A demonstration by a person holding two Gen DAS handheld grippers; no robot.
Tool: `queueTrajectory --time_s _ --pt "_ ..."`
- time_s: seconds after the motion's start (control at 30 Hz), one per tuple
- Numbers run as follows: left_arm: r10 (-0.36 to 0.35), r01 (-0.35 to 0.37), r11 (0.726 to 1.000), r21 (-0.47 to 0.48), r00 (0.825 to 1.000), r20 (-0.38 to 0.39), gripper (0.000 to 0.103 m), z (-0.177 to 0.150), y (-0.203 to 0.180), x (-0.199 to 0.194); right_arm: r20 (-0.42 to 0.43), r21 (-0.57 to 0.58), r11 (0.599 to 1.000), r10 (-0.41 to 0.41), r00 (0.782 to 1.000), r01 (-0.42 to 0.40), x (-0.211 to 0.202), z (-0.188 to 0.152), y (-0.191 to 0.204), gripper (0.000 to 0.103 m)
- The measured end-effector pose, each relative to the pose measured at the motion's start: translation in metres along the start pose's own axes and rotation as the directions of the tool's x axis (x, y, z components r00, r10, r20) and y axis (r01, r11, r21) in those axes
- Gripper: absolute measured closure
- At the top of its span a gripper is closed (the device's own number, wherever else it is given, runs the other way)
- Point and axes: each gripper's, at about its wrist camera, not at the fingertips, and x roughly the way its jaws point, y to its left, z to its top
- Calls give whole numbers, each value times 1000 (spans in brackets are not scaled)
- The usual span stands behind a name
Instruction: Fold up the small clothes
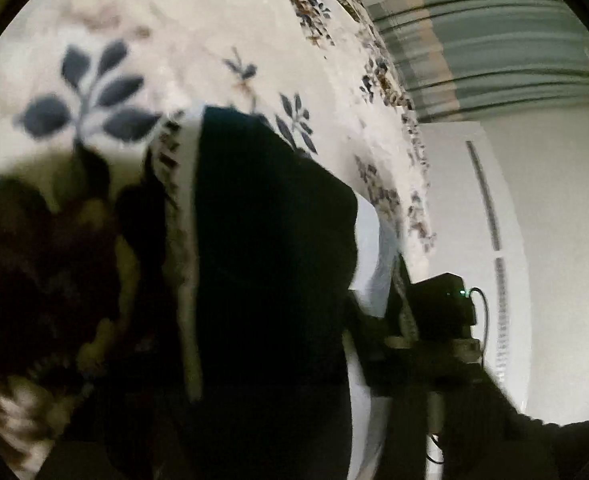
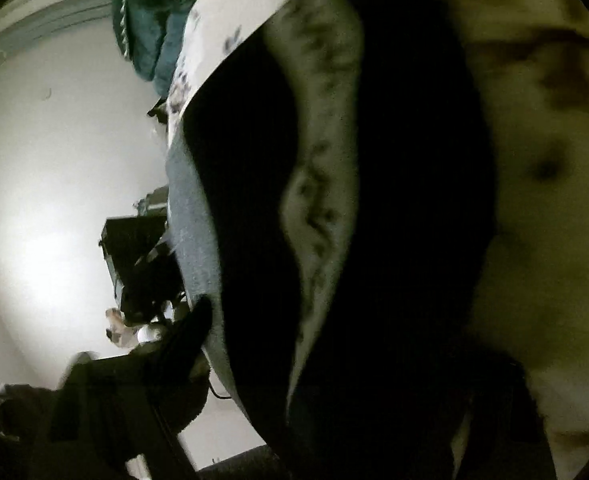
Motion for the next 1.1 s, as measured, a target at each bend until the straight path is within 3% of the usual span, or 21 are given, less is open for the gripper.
queueTrajectory --time_s 0.03,0.07,0.2,0.3,0.57,0.7,0.9,0.93,0.97,1.0,1.07,1.1 --pt "9 -9 1000 6 1000 -1 77 3 -3 -4 26 25 1000 13 1000 -14 -2 -2 -1 64" --pt "19 -19 1000 9 1000 -7 78 7 -8 -6 50 47 999 25 998 -27 -6 -5 -2 68" --pt "46 -43 997 67 998 -45 79 34 -32 -8 142 53 998 7 990 -14 -28 -14 23 73" --pt "54 -47 992 119 997 -50 79 72 -56 -1 207 73 997 22 978 -38 -47 -5 40 74" --pt "61 -45 962 270 997 -48 78 207 -116 65 371 62 998 -14 929 -10 -117 103 65 74" --pt "71 -51 954 294 996 -57 78 266 -112 112 405 71 997 -57 913 30 -137 170 61 74" --pt "164 -125 948 293 980 -111 72 302 -87 165 382 135 986 -141 913 96 -137 235 33 74" --pt "176 -137 947 291 978 -114 67 303 -85 168 372 147 983 -155 915 106 -127 247 35 73" --pt "194 -154 941 301 975 -109 60 302 -85 168 363 159 980 -174 915 123 -128 248 31 65" --pt "223 -184 931 314 970 -93 57 301 -87 167 353 165 971 -223 909 174 -128 246 34 60" --pt "279 -247 911 331 959 -53 48 293 -93 159 354 171 937 -346 869 303 -128 234 45 37" --pt "328 -298 889 348 944 -27 43 291 -96 157 355 186 899 -438 826 397 -131 225 52 28"
